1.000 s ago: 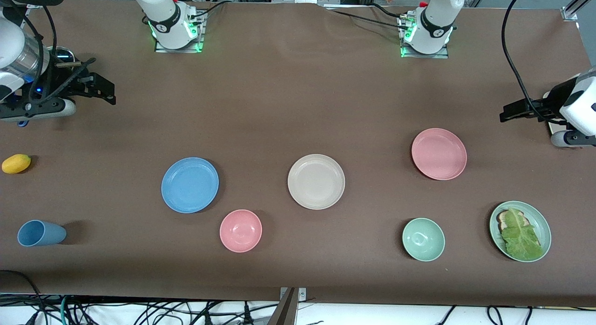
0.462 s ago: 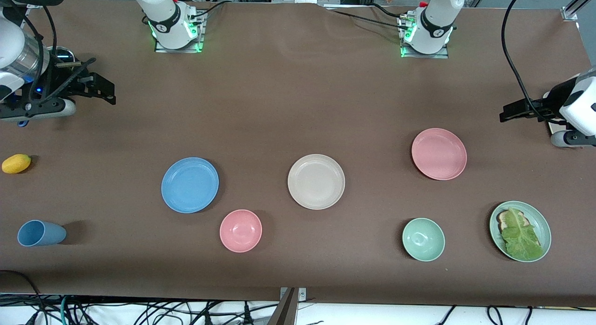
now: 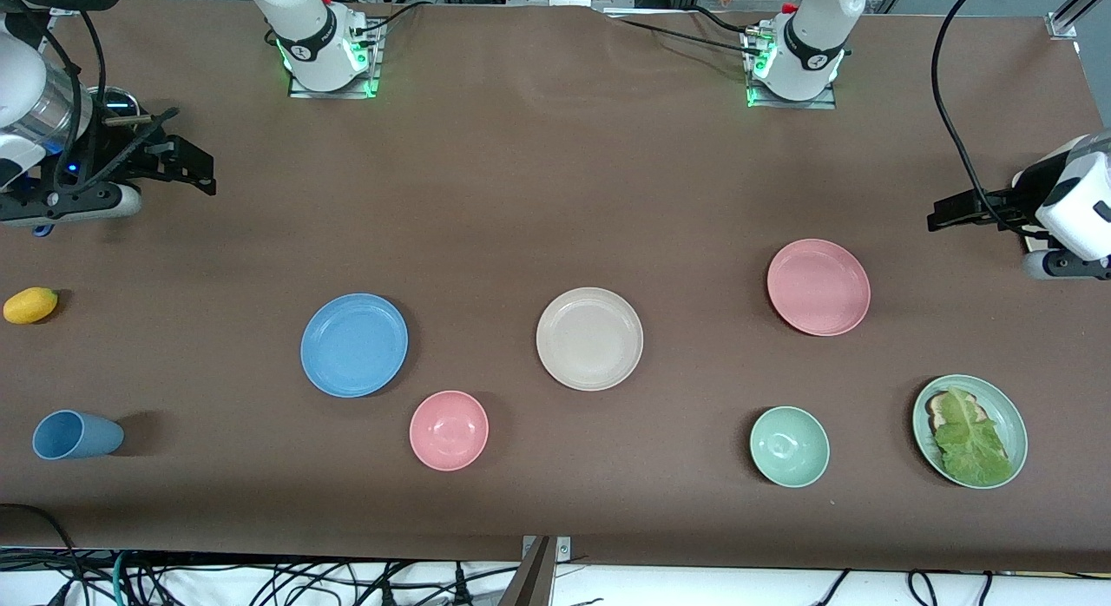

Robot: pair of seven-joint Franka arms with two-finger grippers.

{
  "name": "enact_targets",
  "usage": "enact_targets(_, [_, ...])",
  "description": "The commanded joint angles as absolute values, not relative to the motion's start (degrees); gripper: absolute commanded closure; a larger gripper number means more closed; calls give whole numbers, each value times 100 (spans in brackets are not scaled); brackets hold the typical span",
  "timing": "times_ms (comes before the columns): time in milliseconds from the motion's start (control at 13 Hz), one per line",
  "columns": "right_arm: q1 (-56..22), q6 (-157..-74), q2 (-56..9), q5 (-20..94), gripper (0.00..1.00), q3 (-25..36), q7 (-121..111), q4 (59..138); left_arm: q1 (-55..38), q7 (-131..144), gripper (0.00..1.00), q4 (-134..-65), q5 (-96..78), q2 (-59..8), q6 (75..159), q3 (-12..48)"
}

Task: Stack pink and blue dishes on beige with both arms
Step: 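Move the left gripper down toward the rim of the pink plate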

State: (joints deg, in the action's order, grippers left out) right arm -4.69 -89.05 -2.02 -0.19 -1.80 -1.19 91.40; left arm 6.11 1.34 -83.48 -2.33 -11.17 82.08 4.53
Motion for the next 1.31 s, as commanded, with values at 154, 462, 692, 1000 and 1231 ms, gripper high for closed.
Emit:
enact_targets(154, [-475,-8789,-246,-62,0,-185,-70,9009,650,167,0,-8156,-272,-1301,8130,448])
enact_targets(462, [-475,-8798,-246,-62,0,-185,-70,9009,624,176,0,-8156,-316,-1651,8173,457])
enact_targets(692, [-475,-8798,-246,-62,0,-185,-70,9009,554,158,0,-8156,-282,-2090,8463,492])
enact_targets(1000, [-466,-8824,-255,-70,0,-176,-70,9009,641,97,0,-8165,-316,-2434,8464,492])
enact_targets(1231, [-422,-8877,-281,-62,0,-167,-70,8983,833,62,0,-8191,-666,-2645,8586,483])
